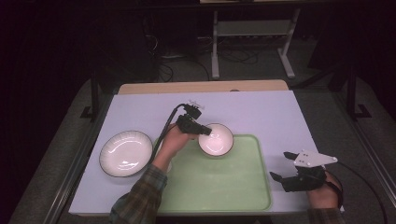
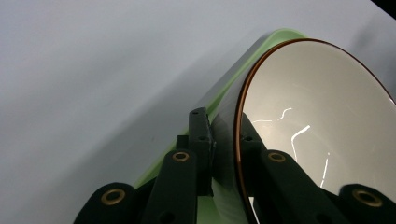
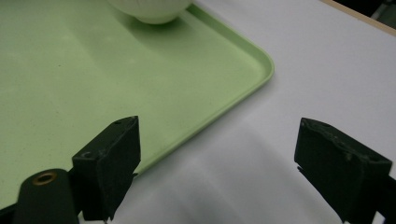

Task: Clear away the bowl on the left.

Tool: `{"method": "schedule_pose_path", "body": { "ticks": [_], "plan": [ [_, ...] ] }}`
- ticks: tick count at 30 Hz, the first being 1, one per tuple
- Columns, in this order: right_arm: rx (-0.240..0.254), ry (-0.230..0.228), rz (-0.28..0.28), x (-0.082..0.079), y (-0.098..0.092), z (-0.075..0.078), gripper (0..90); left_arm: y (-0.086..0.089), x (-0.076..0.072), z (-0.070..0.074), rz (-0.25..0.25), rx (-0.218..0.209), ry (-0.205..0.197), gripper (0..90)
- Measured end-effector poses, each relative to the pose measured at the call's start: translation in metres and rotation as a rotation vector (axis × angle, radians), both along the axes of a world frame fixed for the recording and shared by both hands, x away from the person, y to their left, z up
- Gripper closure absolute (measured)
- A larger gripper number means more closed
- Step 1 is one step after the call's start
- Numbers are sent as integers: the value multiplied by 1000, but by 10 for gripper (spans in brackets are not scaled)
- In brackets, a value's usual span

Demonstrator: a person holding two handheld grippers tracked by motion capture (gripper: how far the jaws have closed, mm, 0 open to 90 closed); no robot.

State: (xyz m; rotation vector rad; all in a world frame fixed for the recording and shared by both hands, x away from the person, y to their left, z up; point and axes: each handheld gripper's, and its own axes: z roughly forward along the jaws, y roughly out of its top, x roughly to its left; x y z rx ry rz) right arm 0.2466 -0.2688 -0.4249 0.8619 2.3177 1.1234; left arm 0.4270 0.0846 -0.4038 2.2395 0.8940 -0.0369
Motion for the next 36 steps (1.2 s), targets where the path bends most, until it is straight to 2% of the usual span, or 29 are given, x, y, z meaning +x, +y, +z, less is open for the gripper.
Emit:
{"method": "schedule_pose_path", "body": {
  "ticks": [4, 9, 11, 15, 20, 26, 32, 36],
  "plan": [
    [5, -2, -2, 0, -1, 0, 135, -17, 4, -4, -8, -16, 8, 812],
    [5, -3, 0, 0, -2, 0, 135, -30, 8, -11, -20, -28, 23, 807],
    [9, -1, -3, 0, -2, 0, 135, -30, 10, -13, -17, -48, 37, 804],
    [9, 0, -3, 0, -3, 0, 135, -28, 13, -16, -14, -49, 49, 808],
    [6, -2, 1, 0, -2, 0, 135, -26, 14, -20, -19, -57, 43, 790],
    [8, -3, -3, -1, -3, 0, 135, -21, 12, -15, -21, -65, 25, 636],
    [6, 0, -4, -1, -3, 0, 135, -8, 6, -2, -30, -58, -26, 394],
    [6, 0, -6, -1, -3, 0, 135, 2, 0, 7, -42, -56, -52, 309]
  ]
}}
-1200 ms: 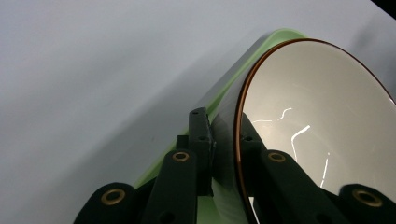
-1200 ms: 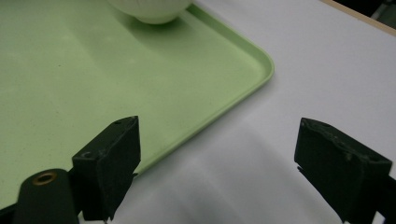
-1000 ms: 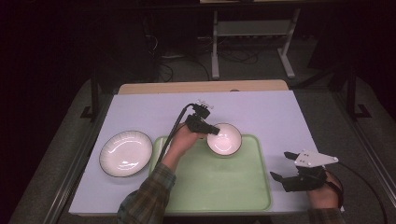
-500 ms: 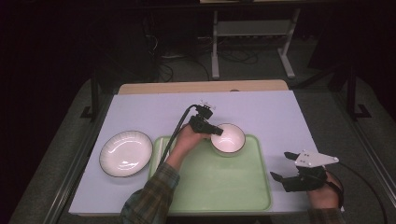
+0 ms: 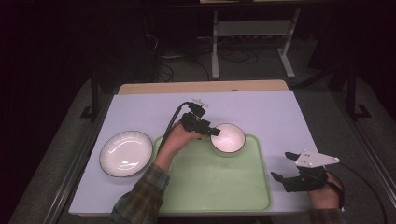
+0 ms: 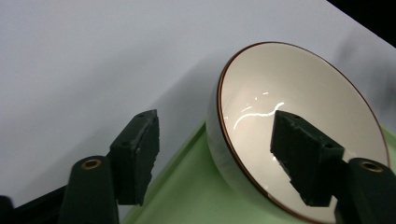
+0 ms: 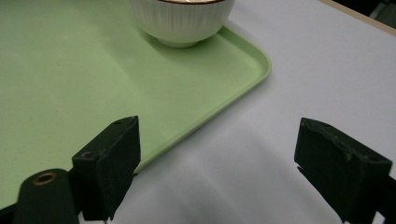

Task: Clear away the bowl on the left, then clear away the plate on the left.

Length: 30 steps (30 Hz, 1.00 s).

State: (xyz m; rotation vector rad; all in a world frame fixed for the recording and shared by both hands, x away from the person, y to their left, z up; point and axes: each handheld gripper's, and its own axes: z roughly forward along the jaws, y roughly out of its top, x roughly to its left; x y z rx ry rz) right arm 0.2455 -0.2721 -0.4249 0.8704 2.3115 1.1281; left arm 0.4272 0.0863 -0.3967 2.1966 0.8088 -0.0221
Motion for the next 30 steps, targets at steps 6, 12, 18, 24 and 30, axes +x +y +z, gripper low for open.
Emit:
{"method": "schedule_pose_path", "body": {
  "ticks": [6, 12, 18, 24, 30],
  "plan": [
    [-3, -3, -2, 0, -1, 0, 135, 22, -14, 8, 14, 6, -39, 245],
    [-8, -1, -4, 0, 0, 0, 135, 47, -27, 10, 29, 23, -56, 233],
    [-10, -4, -4, -1, 1, 1, 135, 71, -36, 15, 56, 22, -76, 233],
    [-12, -7, -4, -1, 1, 1, 135, 99, -44, 15, 93, 50, -82, 227],
    [-12, -3, -9, -1, 0, 1, 135, 131, -54, 11, 144, 73, -72, 225]
  ]
}}
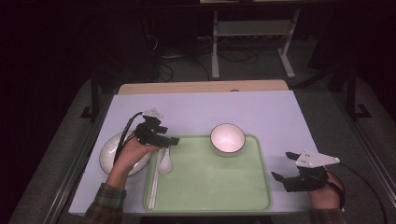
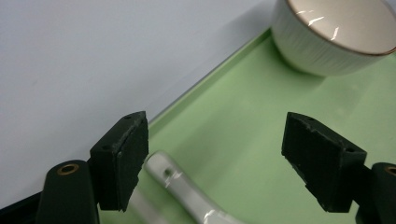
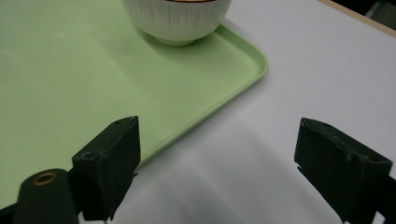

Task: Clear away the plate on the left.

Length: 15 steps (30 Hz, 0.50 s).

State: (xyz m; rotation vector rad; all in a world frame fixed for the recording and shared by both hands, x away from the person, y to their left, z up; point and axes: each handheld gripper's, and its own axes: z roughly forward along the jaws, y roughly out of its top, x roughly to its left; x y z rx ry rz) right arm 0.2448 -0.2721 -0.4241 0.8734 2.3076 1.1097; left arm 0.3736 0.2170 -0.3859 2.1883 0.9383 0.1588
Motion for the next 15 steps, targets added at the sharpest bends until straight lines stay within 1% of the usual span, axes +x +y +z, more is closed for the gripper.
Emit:
{"method": "schedule_pose_path", "body": {
  "ticks": [2, 5, 6, 10, 13, 15],
  "plan": [
    [-1, -2, 2, 0, 0, 0, 135, 10, -3, -2, 21, 4, 5, 219],
    [-3, -2, 2, 0, 1, 0, 135, 26, -7, -1, 54, 30, -7, 216],
    [-3, -1, 2, 0, 1, 0, 135, 31, -8, -1, 65, 31, -6, 214],
    [-2, 1, 4, 0, 1, 0, 135, 51, -11, 1, 107, 28, 18, 218],
    [-4, 1, 4, 0, 1, 0, 135, 66, -13, 2, 126, 42, 31, 218],
    [-2, 0, 3, 0, 1, 0, 135, 74, -14, 2, 133, 39, 37, 225]
  ]
}}
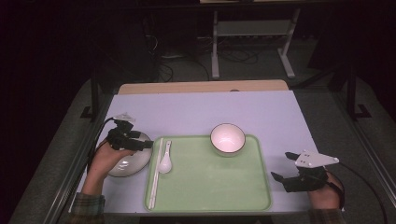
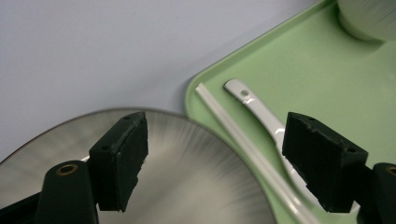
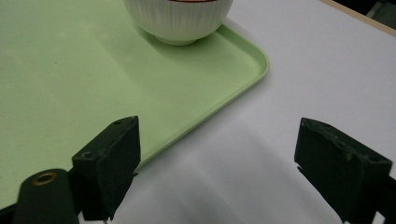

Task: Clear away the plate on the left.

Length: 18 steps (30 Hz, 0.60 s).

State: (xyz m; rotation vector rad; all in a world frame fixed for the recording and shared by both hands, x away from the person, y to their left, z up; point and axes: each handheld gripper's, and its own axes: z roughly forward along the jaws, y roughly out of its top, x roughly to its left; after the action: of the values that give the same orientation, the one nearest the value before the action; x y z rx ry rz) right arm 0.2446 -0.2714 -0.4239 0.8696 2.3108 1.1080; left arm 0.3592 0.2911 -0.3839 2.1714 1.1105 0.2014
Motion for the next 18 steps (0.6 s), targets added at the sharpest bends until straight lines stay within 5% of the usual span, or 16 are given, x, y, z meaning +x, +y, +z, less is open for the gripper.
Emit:
{"method": "schedule_pose_path", "body": {
  "ticks": [10, 18],
  "plan": [
    [-3, 1, -1, 0, 0, 0, 135, 51, -9, 3, 89, -15, 36, 266],
    [-3, 0, -4, 1, -1, 0, 135, 86, -11, 3, 182, 34, 42, 278]
  ]
}}
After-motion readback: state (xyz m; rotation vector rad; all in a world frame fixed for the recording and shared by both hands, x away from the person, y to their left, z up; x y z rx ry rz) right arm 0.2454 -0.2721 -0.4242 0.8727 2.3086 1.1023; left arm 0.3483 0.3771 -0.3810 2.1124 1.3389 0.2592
